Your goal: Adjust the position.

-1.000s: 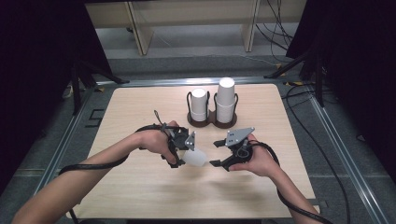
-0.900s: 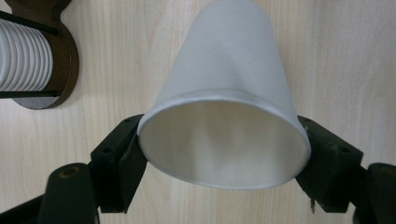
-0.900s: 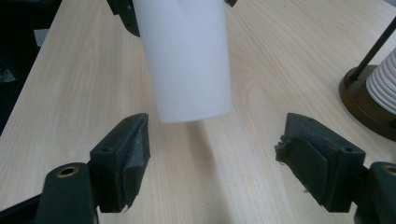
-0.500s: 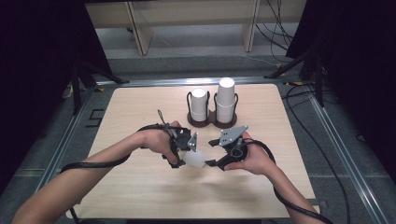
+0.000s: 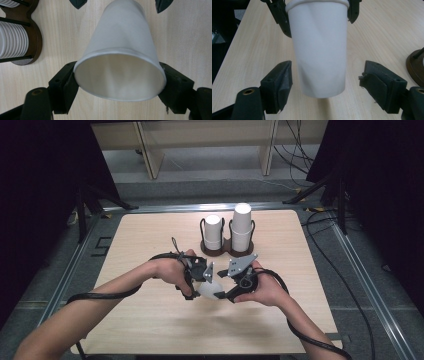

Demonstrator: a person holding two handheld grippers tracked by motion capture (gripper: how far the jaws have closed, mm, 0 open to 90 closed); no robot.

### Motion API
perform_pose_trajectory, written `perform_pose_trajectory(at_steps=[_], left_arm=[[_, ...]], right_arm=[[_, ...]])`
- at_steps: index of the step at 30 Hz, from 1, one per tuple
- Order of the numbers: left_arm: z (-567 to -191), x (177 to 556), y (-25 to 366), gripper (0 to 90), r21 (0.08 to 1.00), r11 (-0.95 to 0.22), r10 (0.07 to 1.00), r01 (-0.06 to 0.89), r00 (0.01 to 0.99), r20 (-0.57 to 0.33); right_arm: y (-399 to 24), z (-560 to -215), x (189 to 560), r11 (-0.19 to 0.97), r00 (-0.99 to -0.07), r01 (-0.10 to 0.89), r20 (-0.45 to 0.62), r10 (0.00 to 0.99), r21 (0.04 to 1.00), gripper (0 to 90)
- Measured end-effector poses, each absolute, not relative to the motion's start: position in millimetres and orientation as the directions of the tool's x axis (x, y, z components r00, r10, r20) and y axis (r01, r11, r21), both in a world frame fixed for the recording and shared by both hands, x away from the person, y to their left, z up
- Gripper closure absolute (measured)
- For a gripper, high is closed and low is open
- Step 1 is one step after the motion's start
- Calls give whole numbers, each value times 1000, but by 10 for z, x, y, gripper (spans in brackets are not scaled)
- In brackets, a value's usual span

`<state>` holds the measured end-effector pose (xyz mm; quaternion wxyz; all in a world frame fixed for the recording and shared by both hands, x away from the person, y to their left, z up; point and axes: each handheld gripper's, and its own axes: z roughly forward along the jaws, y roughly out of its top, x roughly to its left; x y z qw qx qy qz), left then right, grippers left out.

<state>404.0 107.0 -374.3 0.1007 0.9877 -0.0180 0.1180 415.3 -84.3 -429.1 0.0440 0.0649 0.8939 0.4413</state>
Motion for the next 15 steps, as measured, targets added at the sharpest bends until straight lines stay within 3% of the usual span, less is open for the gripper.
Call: perform_pose_trajectory(at_steps=[10, 15], left_arm=[[-3713, 4048, 1049, 245, 162, -982, -53, -95, 968, 247], [-3719, 4026, 1029, 245, 190, -979, -29, -77, 970, 240]], right_arm=[[-774, -4331, 4170, 622, -989, 56, -40, 139, 781, 238], [-739, -4343, 4163, 625, -990, 55, -40, 137, 778, 239]])
